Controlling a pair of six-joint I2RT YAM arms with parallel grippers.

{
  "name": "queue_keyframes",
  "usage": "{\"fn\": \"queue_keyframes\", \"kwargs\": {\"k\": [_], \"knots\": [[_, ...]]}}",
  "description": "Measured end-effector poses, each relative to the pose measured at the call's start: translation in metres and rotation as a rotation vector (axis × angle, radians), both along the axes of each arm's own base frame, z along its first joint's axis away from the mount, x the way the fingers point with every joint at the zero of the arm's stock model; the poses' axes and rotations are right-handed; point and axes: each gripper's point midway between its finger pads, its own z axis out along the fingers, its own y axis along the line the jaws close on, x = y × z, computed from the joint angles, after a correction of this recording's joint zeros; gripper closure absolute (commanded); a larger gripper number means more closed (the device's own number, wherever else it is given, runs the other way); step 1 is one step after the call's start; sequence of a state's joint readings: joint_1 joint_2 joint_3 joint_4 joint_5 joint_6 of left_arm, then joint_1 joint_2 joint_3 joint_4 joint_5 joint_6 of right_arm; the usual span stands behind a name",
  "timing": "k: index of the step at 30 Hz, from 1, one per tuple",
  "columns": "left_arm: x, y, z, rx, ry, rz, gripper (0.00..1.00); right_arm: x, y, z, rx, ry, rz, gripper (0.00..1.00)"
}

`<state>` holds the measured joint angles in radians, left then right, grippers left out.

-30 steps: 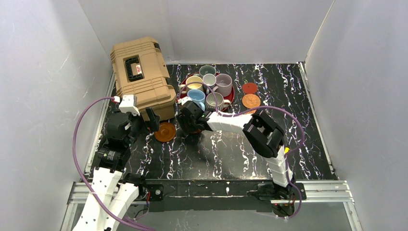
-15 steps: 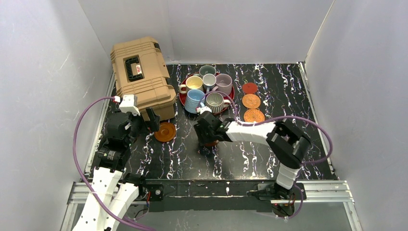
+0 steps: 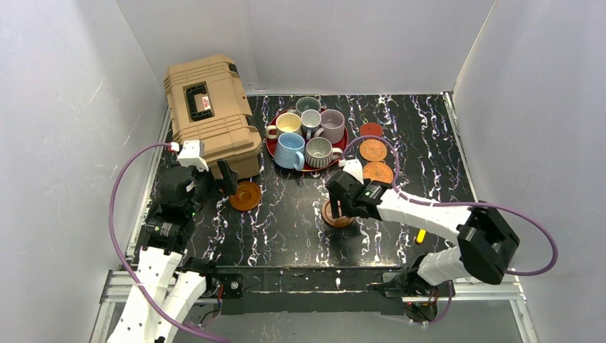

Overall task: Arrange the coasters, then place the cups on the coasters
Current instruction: Move the coaster to the center of the board.

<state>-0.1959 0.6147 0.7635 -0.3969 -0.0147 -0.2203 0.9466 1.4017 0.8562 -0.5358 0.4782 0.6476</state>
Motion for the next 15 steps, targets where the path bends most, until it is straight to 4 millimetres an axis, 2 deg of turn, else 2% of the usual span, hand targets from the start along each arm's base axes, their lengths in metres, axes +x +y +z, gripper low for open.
{"fn": "queue_keyframes", "kwargs": {"k": [2, 6, 15], "knots": [[0.0, 0.0, 0.0, 0.001, 0.0, 0.002, 0.01, 0.002, -0.006, 0.006, 0.001, -0.017, -0.021, 0.02], [0.0, 0.001, 0.0, 0.002, 0.0, 0.004, 0.01, -0.002, -0.007, 0.01, 0.009, -0.007, -0.02, 0.02], [0.001, 0.002, -0.001, 0.005, 0.004, 0.01, 0.01, -0.016, 0.011, 0.003, 0.1, 0.047, 0.004, 0.02]]}}
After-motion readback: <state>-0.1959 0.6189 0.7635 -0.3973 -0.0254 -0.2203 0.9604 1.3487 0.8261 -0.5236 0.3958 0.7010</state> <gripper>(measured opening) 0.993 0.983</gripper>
